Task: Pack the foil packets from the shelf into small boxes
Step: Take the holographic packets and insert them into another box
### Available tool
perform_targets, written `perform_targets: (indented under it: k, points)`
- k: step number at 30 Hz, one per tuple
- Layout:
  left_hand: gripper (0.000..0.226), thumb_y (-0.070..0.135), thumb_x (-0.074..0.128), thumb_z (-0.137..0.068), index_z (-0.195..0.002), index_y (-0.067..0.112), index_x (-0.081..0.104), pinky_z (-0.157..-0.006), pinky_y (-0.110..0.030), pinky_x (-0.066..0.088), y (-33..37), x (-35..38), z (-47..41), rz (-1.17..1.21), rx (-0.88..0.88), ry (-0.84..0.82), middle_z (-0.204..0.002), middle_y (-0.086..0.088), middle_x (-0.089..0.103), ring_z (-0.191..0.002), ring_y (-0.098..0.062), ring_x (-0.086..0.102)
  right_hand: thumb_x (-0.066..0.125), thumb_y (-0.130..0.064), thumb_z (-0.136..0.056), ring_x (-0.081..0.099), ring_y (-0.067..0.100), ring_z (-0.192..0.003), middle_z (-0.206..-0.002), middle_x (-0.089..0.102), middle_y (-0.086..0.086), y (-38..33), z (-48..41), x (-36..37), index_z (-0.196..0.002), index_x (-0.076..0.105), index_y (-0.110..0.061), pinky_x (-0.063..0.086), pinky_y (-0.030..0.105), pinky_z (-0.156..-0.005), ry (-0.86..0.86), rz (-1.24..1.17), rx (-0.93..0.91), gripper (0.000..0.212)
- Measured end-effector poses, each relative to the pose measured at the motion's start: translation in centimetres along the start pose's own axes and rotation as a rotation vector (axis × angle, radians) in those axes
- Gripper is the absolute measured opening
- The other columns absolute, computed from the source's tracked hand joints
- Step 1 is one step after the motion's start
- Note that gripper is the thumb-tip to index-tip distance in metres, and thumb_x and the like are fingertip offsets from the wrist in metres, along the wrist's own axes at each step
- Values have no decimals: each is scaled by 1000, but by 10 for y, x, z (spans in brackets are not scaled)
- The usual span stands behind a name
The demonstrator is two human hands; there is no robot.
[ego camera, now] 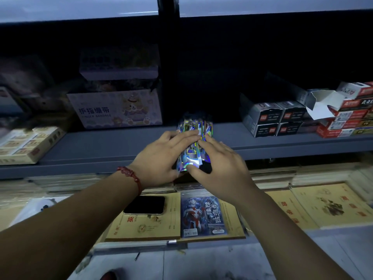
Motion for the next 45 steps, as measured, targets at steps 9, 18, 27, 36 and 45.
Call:
perform_targets:
  k: [9, 18, 27, 36, 45]
  points:
    - [70, 43, 73, -85, -149, 32, 46, -83, -40, 57, 6, 11, -4, -80, -55, 205, -153, 20, 45, -110, -19, 51, 54, -36, -89, 55, 13, -131, -165, 30, -17, -9, 9, -4, -151, 46, -32, 37, 28, -108, -26, -124, 16, 63]
    - [60, 39, 55, -80, -139, 38, 56, -63, -33, 55, 34, 10, -5, -99, -149, 287, -137, 20, 58, -98, -23, 57, 54, -3, -84, 60, 20, -122, -135, 59, -3, 2, 10, 1, -132, 54, -24, 50, 41, -98, 100, -302, 85, 52]
    - [53, 17, 66, -77, -130, 24, 66, -56, -38, 57, 44, 7, -6, -215, -103, 193, -127, 3, 66, -86, -35, 63, 41, 25, -80, 62, 13, -126, -126, 54, 3, 18, 13, 3, -107, 61, -15, 50, 13, -87, 159, -776, 100, 53]
    - [54, 13, 46, -79, -128, 20, 65, -54, -38, 57, 68, -4, 28, -283, 70, 226, -131, 0, 65, -87, -36, 63, 72, 5, -81, 45, 14, -134, -163, 12, -12, 31, 26, -9, -146, 47, -35, 43, 30, -112, 159, -403, -2, 80]
    - [54, 23, 40, -88, -137, 23, 62, -77, -42, 58, 83, -52, 48, -121, 277, 69, -140, 3, 60, -104, -31, 62, 72, -25, -86, -3, 17, -159, -172, 1, -9, 6, 18, -16, -162, 19, -39, 2, 44, -128, 168, 171, -382, 94]
Point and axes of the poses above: each hand's wrist, its own z-axis away from the middle knuckle, its own x-axis out of the palm, y = z × x, the point moved 2 cm from there along -z, towards the middle knuckle
